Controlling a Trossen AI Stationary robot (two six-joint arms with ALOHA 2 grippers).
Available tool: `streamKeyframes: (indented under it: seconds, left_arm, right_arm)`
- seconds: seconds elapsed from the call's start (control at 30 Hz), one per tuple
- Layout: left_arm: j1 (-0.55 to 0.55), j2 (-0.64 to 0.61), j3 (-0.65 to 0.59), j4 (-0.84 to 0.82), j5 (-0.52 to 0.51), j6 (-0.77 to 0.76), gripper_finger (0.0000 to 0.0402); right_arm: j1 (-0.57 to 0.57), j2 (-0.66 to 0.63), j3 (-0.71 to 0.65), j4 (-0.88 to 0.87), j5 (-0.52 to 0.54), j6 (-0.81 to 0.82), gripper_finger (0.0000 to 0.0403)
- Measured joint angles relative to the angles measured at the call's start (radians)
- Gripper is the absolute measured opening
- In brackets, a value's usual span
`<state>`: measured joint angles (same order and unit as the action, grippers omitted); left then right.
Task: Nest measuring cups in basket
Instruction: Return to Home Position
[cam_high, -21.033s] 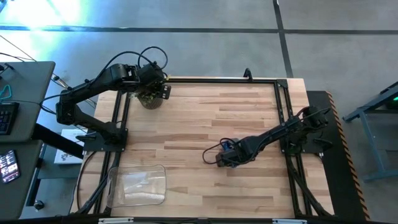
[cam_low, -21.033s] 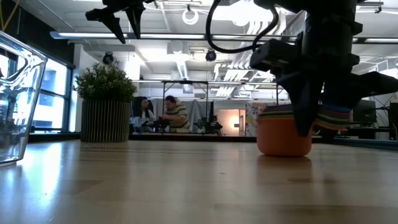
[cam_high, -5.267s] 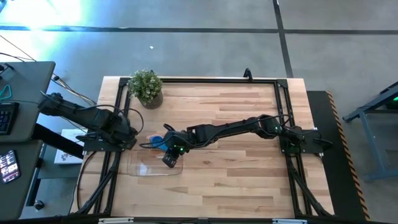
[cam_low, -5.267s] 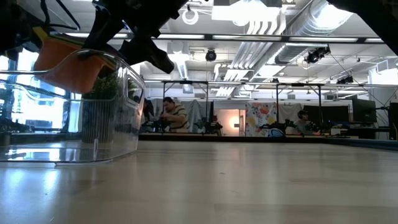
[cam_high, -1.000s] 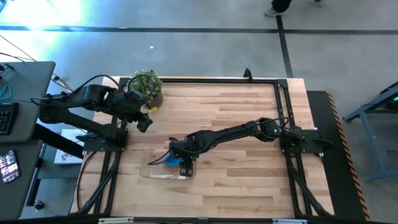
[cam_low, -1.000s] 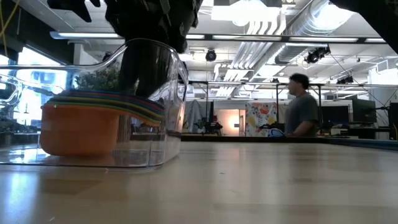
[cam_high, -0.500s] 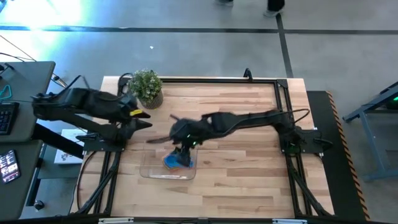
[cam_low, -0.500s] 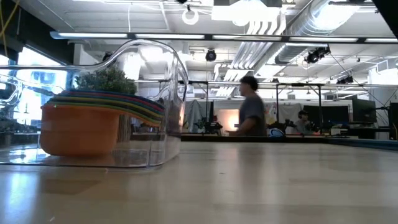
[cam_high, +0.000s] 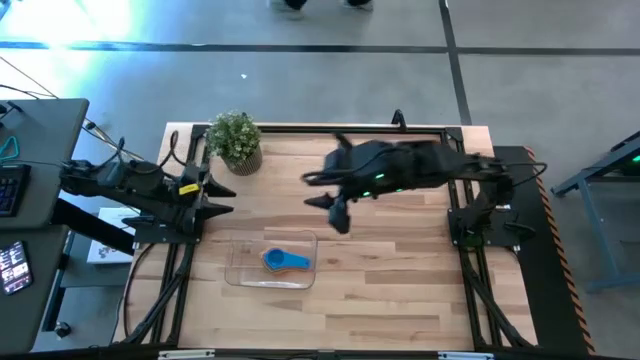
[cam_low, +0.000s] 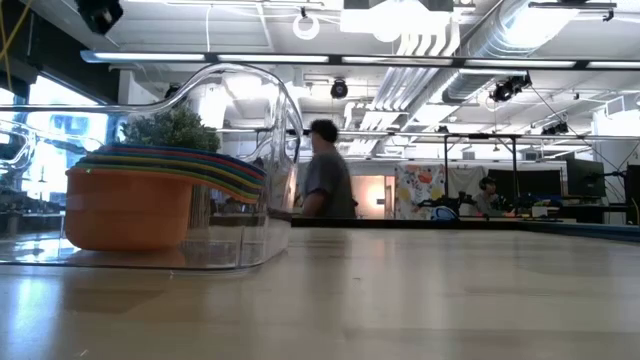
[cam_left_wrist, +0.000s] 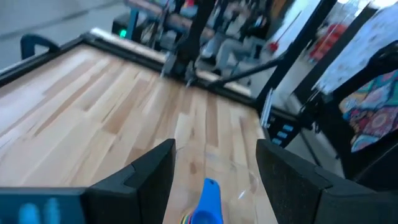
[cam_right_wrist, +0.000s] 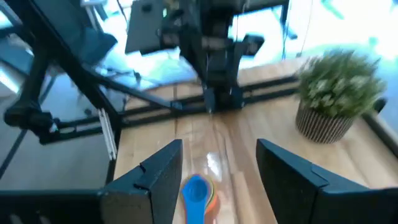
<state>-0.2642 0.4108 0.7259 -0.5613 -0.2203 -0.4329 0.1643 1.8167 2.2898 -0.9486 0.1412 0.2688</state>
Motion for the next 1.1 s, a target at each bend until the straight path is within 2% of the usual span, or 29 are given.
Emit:
streamKeyframes:
  seconds: [0.23,0.5,0.67,0.9,1.0,1.1]
  left_arm:
    - [0.0,-0.223,-0.231,0.192,0.003,0.025,0.0216]
    - [0.0,-0.406,-0.402,0.236,0.014,0.125,0.0216]
    - [0.0,-0.402,-0.477,0.312,-0.037,0.151,0.0216]
    - [0.002,-0.406,-0.56,0.318,-0.115,0.054,0.0216]
    - [0.002,-0.406,-0.585,0.322,-0.167,0.008,0.0216]
    - [0.002,-0.405,-0.607,0.315,-0.212,-0.04,0.0216]
  right_arm:
    - [0.016,-0.13,0.0,-0.086,0.114,-0.007,0.0197]
    - [0.096,-0.245,0.0,-0.226,0.168,0.018,0.0197]
    - [0.159,-0.334,0.0,-0.281,0.277,0.011,0.0197]
    - [0.251,-0.482,-0.016,-0.392,0.422,-0.025,0.0197]
    - [0.289,-0.579,-0.101,-0.407,0.47,-0.031,0.0197]
    - [0.321,-0.703,-0.258,-0.378,0.488,-0.016,0.0197]
